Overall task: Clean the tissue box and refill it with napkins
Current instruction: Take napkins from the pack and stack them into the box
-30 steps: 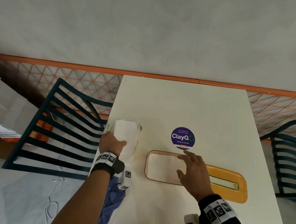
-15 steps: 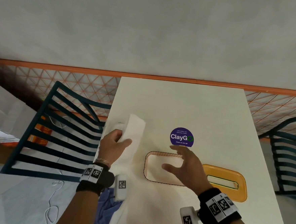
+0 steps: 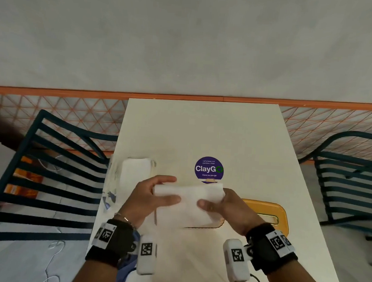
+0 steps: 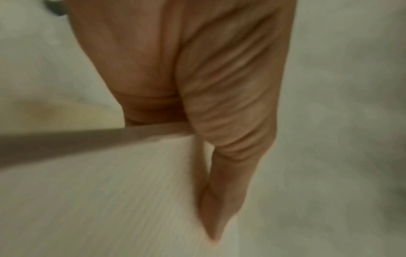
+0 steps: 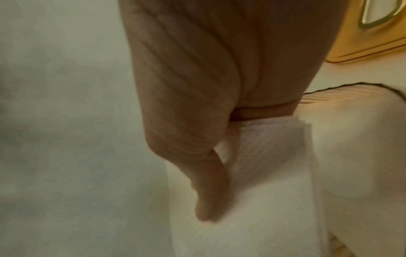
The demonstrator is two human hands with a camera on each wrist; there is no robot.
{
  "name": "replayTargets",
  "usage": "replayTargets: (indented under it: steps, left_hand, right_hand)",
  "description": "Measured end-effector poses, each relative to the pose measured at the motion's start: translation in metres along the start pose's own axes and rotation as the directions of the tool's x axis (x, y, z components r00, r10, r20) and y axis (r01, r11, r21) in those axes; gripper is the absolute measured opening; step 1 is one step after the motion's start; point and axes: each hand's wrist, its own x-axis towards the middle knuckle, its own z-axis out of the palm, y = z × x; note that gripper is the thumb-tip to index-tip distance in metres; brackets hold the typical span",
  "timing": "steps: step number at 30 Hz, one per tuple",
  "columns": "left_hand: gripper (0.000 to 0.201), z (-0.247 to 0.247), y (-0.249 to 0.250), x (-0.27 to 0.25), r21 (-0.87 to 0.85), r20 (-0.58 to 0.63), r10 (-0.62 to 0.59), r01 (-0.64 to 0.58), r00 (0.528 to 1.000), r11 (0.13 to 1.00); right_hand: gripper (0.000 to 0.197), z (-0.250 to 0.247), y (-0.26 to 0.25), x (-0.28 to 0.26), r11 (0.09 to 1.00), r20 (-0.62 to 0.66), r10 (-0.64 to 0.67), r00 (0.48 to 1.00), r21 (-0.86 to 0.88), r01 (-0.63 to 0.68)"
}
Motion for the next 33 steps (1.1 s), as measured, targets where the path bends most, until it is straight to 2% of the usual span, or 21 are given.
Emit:
replayTargets:
  steps: [2,3,5,7,9,11,14,17,20,22,23,25,27,28,30,33]
  left_hand:
    - [0.054,0.011,-0.015,0.004,-0.220,-0.015,-0.064,0.059,0.998,0.974]
    - [0.051,0.019,-0.023,0.005,-0.233,-0.022,-0.073,0.065,0.997,0.970]
    - [0.044,0.035,-0.037,0.007,-0.167,-0.101,-0.068,0.051,0.993,0.985]
    - [0.041,0.048,-0.046,0.010,-0.072,-0.237,-0.058,0.042,0.970,0.996]
    - [0.038,0.058,-0.050,0.013,-0.001,-0.292,-0.057,0.059,0.955,0.998]
    - [0.038,0.062,-0.056,0.015,0.131,-0.297,-0.033,0.075,0.954,0.988]
    - [0.044,0.061,-0.065,0.014,0.384,-0.226,0.057,0.035,0.973,0.923]
    - [0.050,0.059,-0.067,0.013,0.432,-0.187,0.095,-0.005,0.978,0.902]
    - [0.052,0.059,-0.067,0.017,0.419,-0.176,0.103,-0.020,0.979,0.908]
    - [0.052,0.057,-0.061,0.020,0.366,-0.193,0.072,0.004,0.979,0.931]
    - [0.051,0.054,-0.056,0.020,0.299,-0.205,0.049,0.015,0.977,0.954]
    - [0.049,0.048,-0.043,0.019,0.044,-0.212,-0.029,0.039,0.977,0.998]
    - [0.040,0.041,-0.028,0.013,-0.238,-0.125,-0.121,0.089,0.985,0.967]
    - [0.037,0.040,-0.022,0.009,-0.322,-0.061,-0.164,0.136,0.985,0.937]
    - [0.034,0.038,-0.015,0.002,-0.379,0.043,-0.221,0.221,0.974,0.899]
    - [0.030,0.039,-0.014,-0.005,-0.435,0.056,-0.227,0.228,0.972,0.871]
  right_hand:
    - [0.037,-0.003,0.008,0.001,0.998,-0.080,-0.016,0.997,0.061,0.021]
    - [0.039,-0.004,0.011,0.002,0.998,-0.107,-0.027,0.994,0.058,0.033]
    - [0.034,-0.006,0.019,0.004,0.998,-0.153,-0.054,0.987,0.000,0.055]
    - [0.025,-0.008,0.026,0.008,0.995,-0.193,-0.076,0.978,-0.081,0.061]
    - [0.025,-0.011,0.035,0.011,0.986,-0.218,-0.084,0.972,-0.160,0.050]
    - [0.030,-0.015,0.044,0.013,0.962,-0.257,-0.102,0.961,-0.273,0.029]
    - [0.038,-0.021,0.055,0.013,0.891,-0.291,-0.144,0.946,-0.454,-0.003]
    - [0.045,-0.026,0.059,0.011,0.814,-0.289,-0.193,0.938,-0.580,-0.010]
    - [0.040,-0.030,0.059,0.011,0.789,-0.286,-0.204,0.936,-0.614,-0.015]
    - [0.038,-0.032,0.053,0.008,0.813,-0.291,-0.203,0.935,-0.583,-0.005]
    - [0.039,-0.033,0.047,0.005,0.853,-0.300,-0.189,0.935,-0.521,0.005]
    - [0.042,-0.033,0.028,-0.005,0.961,-0.301,-0.140,0.943,-0.271,0.056]
    - [0.048,-0.030,0.005,-0.017,0.993,-0.233,-0.114,0.966,-0.028,0.111]
    - [0.050,-0.026,-0.006,-0.022,0.992,-0.197,-0.117,0.973,0.030,0.125]
    - [0.052,-0.019,-0.024,-0.030,0.988,-0.152,-0.135,0.979,0.057,0.145]
    - [0.050,-0.014,-0.041,-0.039,0.978,-0.152,-0.169,0.974,0.094,0.185]
